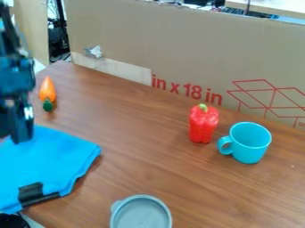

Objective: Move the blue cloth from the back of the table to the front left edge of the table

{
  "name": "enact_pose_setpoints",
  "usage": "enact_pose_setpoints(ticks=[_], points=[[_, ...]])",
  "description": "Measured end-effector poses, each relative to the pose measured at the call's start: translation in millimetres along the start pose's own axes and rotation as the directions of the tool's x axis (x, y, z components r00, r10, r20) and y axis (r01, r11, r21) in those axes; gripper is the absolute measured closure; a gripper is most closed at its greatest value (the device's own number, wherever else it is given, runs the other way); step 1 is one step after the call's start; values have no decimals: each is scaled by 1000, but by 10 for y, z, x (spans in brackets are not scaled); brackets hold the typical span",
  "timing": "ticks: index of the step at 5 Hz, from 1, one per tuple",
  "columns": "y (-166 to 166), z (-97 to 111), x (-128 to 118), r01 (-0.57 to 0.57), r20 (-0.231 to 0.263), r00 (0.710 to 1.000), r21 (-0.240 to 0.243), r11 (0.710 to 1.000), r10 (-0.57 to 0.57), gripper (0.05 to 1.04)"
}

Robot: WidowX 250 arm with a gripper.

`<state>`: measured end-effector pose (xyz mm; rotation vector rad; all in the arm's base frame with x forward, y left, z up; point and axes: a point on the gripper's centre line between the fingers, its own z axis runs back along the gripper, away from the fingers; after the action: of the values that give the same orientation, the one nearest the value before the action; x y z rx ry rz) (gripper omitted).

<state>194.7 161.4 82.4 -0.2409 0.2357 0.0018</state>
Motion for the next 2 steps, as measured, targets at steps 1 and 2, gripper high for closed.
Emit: enact_pose_setpoints(ticks=[1, 2], points=[[-42, 302, -105, -4, 58, 998, 95, 996, -2, 83], [-42, 425, -186, -4, 41, 999, 177, 984, -3, 83]])
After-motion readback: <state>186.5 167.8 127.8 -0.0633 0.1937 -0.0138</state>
